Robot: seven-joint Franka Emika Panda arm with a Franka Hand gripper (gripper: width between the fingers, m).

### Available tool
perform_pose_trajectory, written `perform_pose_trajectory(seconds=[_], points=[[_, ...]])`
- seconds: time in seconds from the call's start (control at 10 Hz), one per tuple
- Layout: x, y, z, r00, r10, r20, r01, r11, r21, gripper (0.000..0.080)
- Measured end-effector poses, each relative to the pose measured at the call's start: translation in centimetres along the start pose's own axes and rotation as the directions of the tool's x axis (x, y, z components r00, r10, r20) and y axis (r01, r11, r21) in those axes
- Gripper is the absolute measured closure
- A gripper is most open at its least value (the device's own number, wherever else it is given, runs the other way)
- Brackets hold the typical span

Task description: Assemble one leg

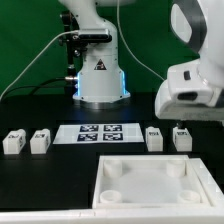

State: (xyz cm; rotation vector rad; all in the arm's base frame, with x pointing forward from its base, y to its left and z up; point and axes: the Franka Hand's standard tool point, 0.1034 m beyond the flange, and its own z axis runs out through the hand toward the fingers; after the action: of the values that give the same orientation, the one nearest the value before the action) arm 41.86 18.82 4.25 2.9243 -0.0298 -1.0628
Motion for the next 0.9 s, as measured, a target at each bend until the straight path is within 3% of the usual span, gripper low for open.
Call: perform_pose_trajectory(seconds=[0.3,0.5,0.7,0.9], points=[[-0.5,0.7,0.8,0.946,0.01,0.325,0.002,0.999,-0.037,0.0151],[0.0,0.0,1.5,0.938,0.01,0.347,0.007,0.999,-0.046,0.0151],[-0.6,-1.0,2.2,0.936,-0.008,0.351,0.032,0.998,-0.062,0.0151],[-0.6,-0.7,2.0,0.942,-0.034,0.334,0.055,0.997,-0.053,0.0151]])
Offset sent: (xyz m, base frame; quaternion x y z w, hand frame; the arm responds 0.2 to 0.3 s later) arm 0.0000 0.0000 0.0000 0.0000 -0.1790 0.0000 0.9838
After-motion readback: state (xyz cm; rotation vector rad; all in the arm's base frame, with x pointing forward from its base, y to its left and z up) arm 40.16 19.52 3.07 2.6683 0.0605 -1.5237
